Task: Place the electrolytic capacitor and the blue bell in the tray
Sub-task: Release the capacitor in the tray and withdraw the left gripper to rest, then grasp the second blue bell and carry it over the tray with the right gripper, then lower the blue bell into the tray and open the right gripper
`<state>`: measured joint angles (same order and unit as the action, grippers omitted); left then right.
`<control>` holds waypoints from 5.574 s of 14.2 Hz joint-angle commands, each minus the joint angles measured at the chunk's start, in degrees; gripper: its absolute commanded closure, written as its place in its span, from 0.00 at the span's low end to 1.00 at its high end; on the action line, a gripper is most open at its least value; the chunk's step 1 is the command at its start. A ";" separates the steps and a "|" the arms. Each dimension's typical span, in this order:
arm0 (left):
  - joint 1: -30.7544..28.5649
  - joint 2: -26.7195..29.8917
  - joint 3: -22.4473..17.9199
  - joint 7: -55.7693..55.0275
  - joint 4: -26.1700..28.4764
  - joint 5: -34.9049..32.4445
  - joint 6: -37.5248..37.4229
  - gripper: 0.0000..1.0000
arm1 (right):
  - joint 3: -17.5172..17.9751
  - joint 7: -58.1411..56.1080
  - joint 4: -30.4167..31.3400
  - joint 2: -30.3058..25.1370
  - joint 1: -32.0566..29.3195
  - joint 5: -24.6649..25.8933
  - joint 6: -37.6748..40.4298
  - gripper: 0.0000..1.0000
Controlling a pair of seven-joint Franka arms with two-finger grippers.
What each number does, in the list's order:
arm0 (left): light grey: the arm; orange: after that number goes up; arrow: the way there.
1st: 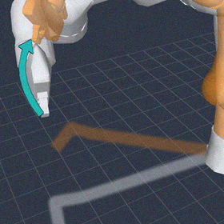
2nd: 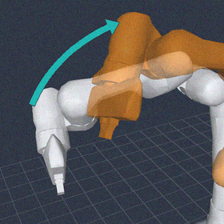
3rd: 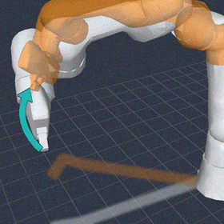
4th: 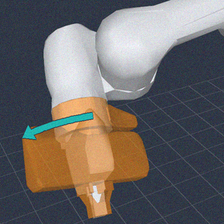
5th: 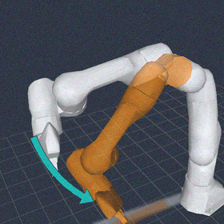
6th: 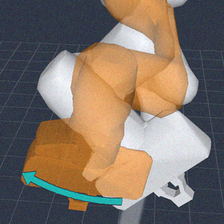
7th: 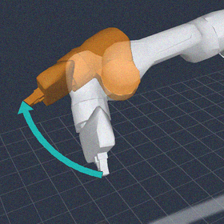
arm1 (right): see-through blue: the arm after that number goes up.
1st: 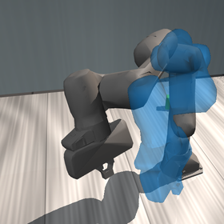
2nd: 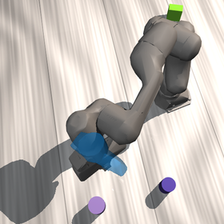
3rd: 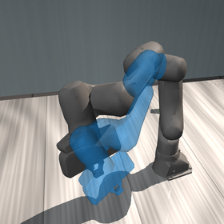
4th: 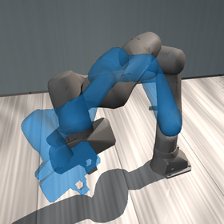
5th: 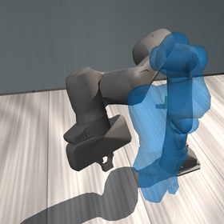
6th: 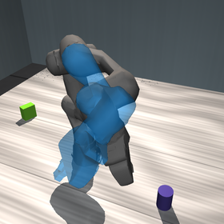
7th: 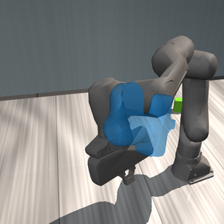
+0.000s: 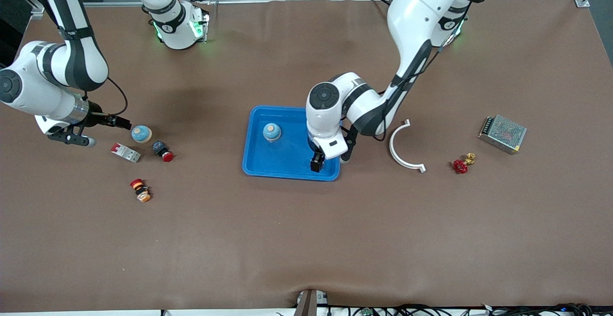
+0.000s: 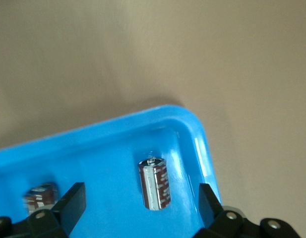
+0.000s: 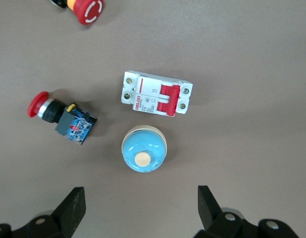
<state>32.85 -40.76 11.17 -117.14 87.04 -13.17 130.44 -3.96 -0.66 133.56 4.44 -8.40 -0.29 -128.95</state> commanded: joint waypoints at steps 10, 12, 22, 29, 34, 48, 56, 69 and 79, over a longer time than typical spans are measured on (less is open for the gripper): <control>-27.02 15.45 6.67 53.73 6.30 6.67 -15.39 0.00 | 0.80 0.13 10.75 3.72 -0.39 1.25 -22.03 0.00; -30.46 15.80 6.59 60.60 6.30 6.67 -15.39 0.00 | 0.80 -0.31 10.75 5.91 -0.39 1.34 -25.37 0.00; -37.08 27.46 1.61 89.16 14.99 15.26 -15.39 0.00 | 0.80 -1.98 11.28 10.23 -0.47 1.34 -31.62 0.17; -32.59 41.98 -8.18 104.84 15.28 18.01 -31.11 0.00 | 0.89 -3.64 11.90 10.41 -0.56 1.34 -33.03 0.62; -31.71 41.03 -9.06 103.88 3.61 18.01 -41.39 0.00 | 1.15 -7.43 11.37 7.26 -1.71 1.25 -27.61 0.62; -30.04 37.16 -10.73 120.23 -6.44 17.74 -45.19 0.00 | 1.94 23.10 -12.25 -3.76 25.60 0.38 11.00 0.61; -25.56 36.63 -12.48 118.20 -6.35 10.63 -44.31 0.00 | 1.77 46.61 -25.63 19.97 41.70 -5.69 -6.28 0.61; -27.48 35.93 -12.57 118.20 -6.26 11.15 -42.38 0.00 | 1.24 49.79 -28.09 30.18 44.79 -4.20 -16.41 0.57; -27.58 34.88 -12.66 117.41 -6.35 11.06 -41.15 0.00 | 1.59 48.30 -28.18 14.75 46.45 -2.54 6.29 0.00</control>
<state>5.26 -5.07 -1.39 0.47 81.83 -1.40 89.01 -2.25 47.70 103.58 27.27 36.39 -4.73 -130.29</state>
